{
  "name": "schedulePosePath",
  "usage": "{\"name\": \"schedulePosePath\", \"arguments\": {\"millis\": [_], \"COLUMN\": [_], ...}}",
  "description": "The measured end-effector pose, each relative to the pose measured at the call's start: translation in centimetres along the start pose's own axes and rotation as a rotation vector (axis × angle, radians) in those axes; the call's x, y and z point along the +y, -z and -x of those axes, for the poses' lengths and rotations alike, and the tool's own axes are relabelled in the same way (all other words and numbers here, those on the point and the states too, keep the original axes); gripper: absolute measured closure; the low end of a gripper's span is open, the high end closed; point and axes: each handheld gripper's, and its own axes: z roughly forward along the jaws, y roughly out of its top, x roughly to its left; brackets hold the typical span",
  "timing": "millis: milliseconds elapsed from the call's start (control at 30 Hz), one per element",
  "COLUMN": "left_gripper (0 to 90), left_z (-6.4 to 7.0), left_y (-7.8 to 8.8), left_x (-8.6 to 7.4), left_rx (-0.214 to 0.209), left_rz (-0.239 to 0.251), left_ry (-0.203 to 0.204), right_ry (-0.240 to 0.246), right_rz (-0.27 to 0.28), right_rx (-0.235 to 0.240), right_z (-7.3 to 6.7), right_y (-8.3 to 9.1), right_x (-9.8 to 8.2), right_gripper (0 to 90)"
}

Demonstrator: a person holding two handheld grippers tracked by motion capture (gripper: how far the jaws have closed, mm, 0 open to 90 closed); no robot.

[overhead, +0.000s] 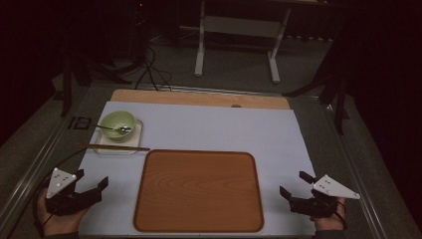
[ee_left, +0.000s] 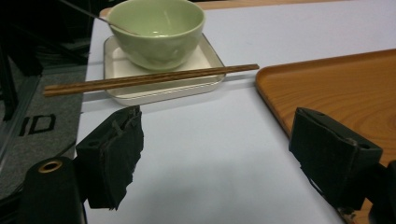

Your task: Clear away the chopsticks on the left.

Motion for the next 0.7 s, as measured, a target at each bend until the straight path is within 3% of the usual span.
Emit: {"name": "schedulePosePath", "arguments": {"millis": [700], "left_gripper": [17.0], "left_z": [0.1], "left_y": [-1.7], "left_x": [0.4], "left_rx": [0.018], "left_rz": [-0.034], "left_ry": [-0.011], "right_ry": [0.018], "right_rz": [0.017], "right_rx": [-0.009], "right_z": [0.0], "right_y": [0.3], "right_x": [0.1], "right_gripper": [10.9]}}
